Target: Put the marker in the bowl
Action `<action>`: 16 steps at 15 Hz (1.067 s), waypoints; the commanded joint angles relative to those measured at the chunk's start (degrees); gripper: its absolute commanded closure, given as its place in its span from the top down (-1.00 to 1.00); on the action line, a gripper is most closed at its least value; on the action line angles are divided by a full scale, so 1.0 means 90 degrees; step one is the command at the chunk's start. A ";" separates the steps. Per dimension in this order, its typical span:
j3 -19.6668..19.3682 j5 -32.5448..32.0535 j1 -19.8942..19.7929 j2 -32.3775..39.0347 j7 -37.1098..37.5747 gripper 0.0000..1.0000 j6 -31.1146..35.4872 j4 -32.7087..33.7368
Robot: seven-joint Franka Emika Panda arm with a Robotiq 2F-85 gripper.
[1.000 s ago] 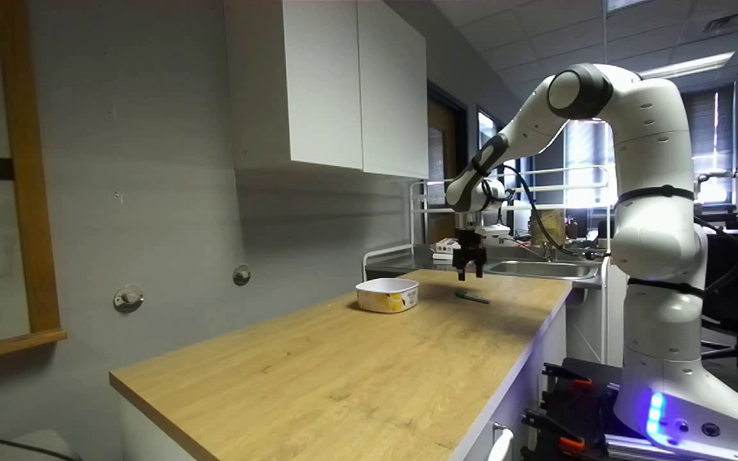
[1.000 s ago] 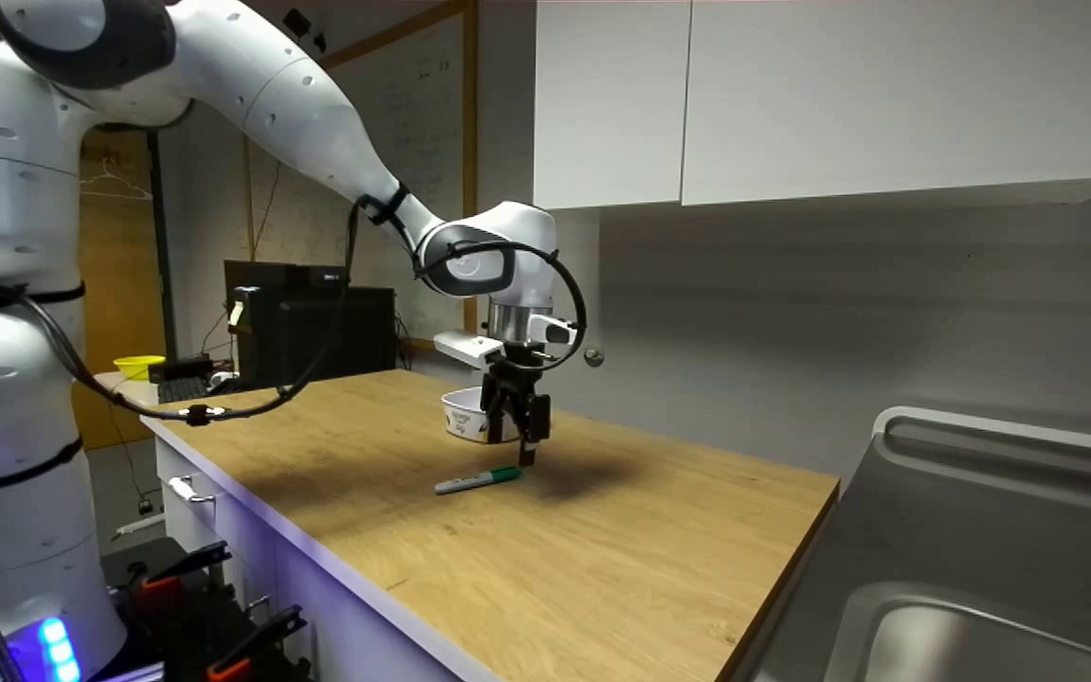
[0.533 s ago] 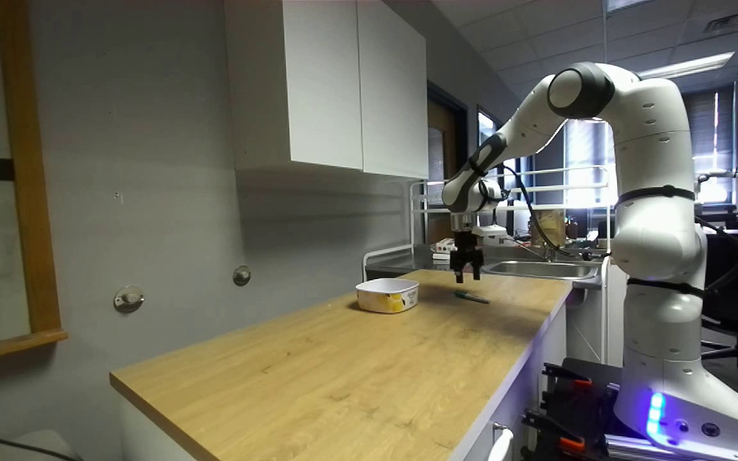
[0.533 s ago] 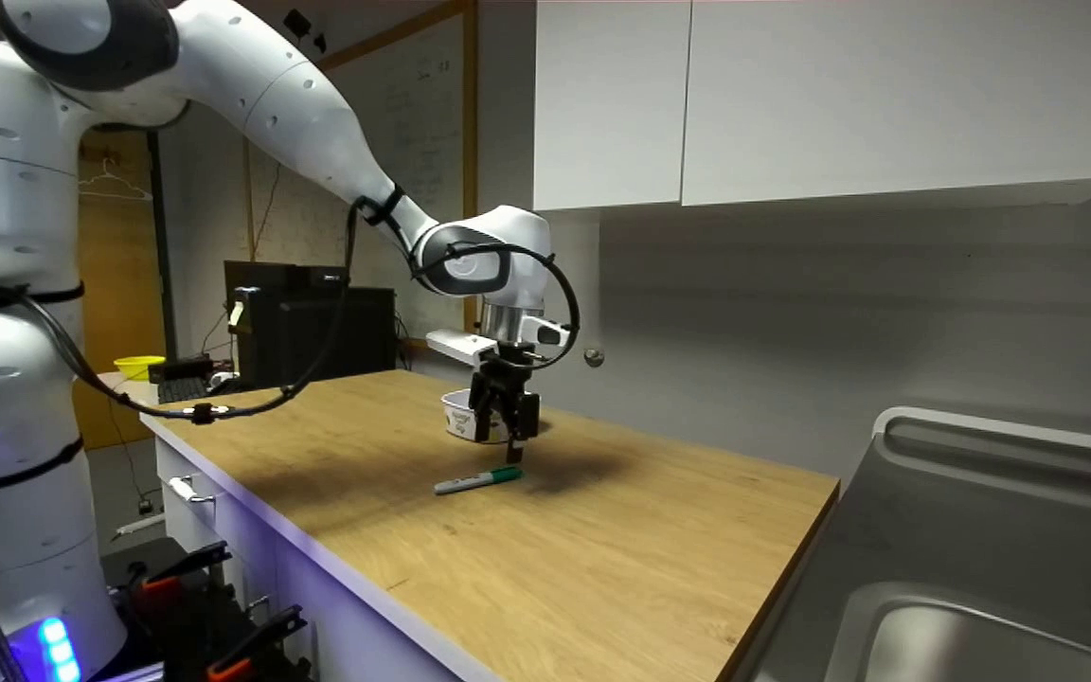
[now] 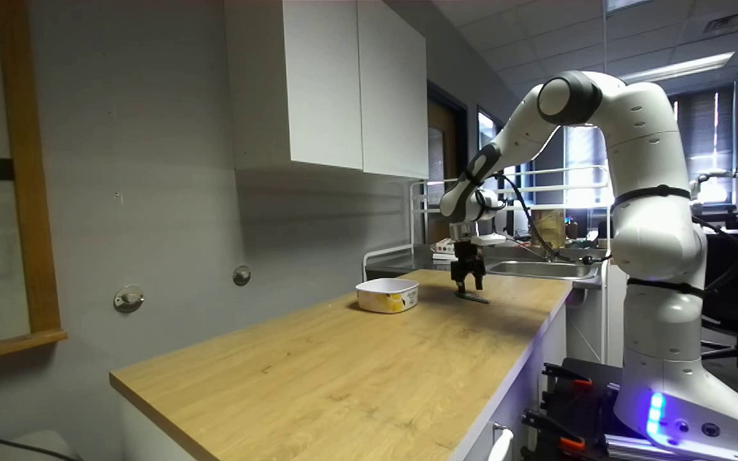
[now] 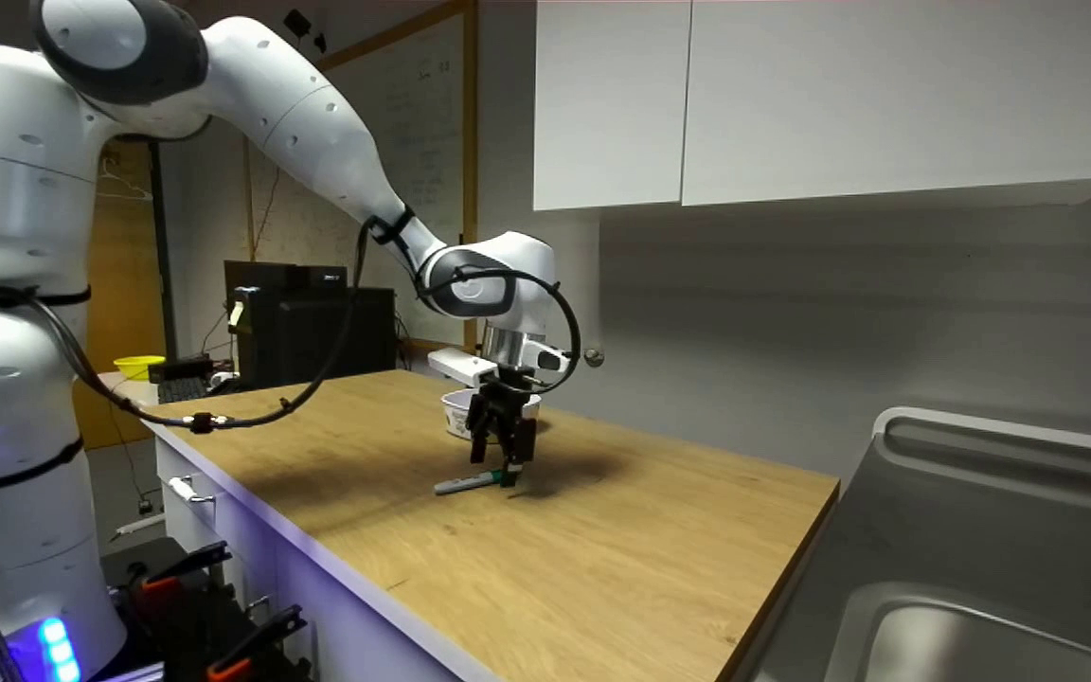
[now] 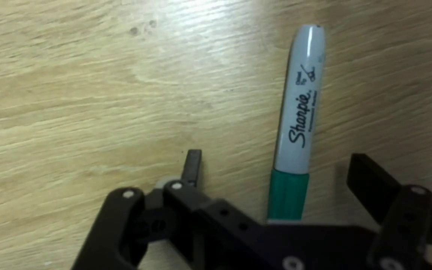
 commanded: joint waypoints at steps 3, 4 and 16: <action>0.0057 -0.0005 -0.0057 0.0175 0.0080 0.49 -0.0146 0.0146; 0.0055 -0.0005 -0.0058 0.0162 0.0086 0.38 -0.0147 0.0146; 0.0066 0.0116 -0.0082 0.0090 0.0091 -0.86 -0.0514 0.0466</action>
